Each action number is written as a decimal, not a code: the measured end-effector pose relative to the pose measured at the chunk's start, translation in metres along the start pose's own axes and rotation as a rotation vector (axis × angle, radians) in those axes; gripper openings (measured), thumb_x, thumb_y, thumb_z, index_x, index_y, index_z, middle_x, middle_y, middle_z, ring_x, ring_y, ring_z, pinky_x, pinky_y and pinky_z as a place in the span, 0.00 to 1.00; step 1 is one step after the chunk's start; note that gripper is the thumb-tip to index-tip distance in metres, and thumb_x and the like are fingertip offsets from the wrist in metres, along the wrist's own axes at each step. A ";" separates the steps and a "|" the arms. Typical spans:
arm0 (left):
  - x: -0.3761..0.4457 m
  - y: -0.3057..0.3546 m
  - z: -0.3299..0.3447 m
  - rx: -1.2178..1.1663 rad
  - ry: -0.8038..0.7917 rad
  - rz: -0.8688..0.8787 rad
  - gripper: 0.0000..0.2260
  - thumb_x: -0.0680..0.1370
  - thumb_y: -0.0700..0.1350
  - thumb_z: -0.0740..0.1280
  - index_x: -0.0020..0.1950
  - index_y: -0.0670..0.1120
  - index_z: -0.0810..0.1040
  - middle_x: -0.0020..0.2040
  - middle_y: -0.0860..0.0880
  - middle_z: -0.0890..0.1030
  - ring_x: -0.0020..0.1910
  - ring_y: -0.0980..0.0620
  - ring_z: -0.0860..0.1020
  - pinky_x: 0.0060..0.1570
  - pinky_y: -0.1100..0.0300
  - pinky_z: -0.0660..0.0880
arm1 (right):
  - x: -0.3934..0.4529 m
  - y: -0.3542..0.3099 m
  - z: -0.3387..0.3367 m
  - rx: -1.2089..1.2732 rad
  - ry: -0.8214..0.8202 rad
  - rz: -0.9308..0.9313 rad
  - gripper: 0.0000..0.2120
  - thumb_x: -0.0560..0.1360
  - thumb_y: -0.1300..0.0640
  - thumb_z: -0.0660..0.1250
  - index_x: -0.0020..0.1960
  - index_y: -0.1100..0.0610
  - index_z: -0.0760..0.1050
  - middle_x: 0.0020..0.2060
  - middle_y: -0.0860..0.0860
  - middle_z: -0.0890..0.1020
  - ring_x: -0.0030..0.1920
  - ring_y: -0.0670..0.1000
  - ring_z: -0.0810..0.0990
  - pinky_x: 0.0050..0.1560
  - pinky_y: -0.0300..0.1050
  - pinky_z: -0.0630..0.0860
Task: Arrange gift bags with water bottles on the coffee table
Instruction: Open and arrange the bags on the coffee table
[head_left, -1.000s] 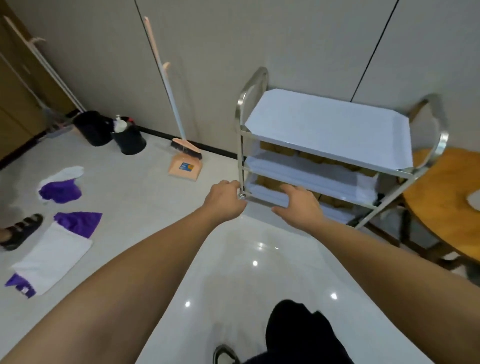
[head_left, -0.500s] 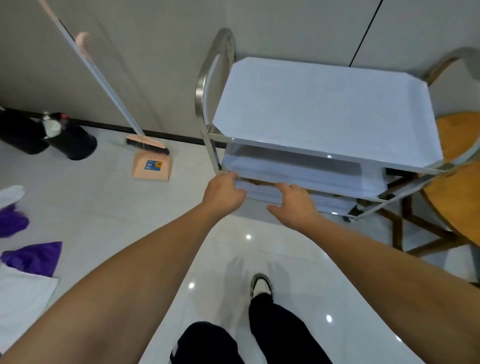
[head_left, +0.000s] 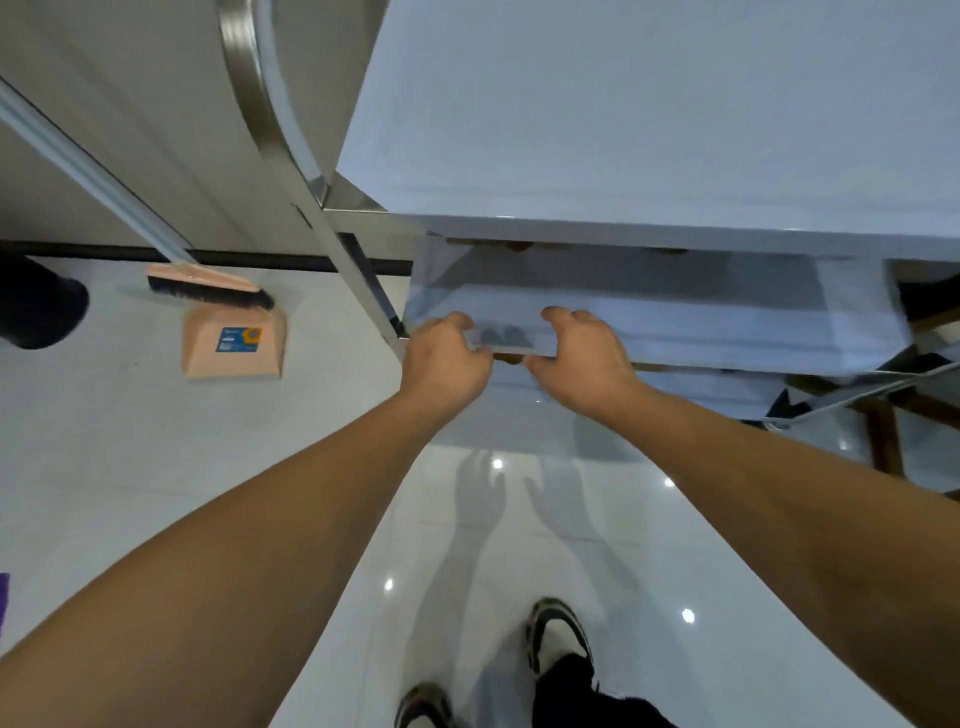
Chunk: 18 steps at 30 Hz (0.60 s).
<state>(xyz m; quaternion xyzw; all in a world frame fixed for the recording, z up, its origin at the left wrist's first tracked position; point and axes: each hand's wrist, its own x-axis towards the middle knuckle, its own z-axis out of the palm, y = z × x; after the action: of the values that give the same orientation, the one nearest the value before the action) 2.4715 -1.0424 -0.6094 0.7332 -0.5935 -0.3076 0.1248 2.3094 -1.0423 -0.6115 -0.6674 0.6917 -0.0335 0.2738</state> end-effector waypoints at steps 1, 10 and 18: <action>0.010 -0.006 0.010 0.005 0.028 0.020 0.18 0.81 0.47 0.67 0.71 0.46 0.74 0.68 0.44 0.75 0.62 0.43 0.77 0.53 0.57 0.72 | 0.011 0.004 0.010 -0.011 0.022 -0.004 0.29 0.79 0.48 0.67 0.76 0.55 0.65 0.67 0.59 0.74 0.65 0.61 0.73 0.63 0.55 0.75; 0.096 -0.037 0.059 0.034 0.191 0.183 0.17 0.80 0.49 0.68 0.68 0.49 0.75 0.64 0.46 0.77 0.62 0.45 0.75 0.59 0.55 0.73 | 0.105 -0.012 0.059 -0.298 0.253 -0.148 0.30 0.81 0.47 0.64 0.79 0.51 0.59 0.75 0.55 0.66 0.73 0.59 0.65 0.71 0.53 0.65; 0.136 -0.068 0.064 -0.130 0.216 0.163 0.20 0.80 0.50 0.68 0.72 0.49 0.74 0.68 0.47 0.75 0.65 0.44 0.75 0.64 0.54 0.74 | 0.159 -0.015 0.072 -0.128 0.356 -0.091 0.35 0.79 0.50 0.67 0.79 0.53 0.52 0.66 0.60 0.72 0.58 0.60 0.76 0.51 0.51 0.74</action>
<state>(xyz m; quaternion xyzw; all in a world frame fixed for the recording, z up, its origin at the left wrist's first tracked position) 2.5015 -1.1415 -0.7371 0.7018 -0.6130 -0.2535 0.2596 2.3603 -1.1706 -0.7197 -0.6974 0.6992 -0.1192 0.1025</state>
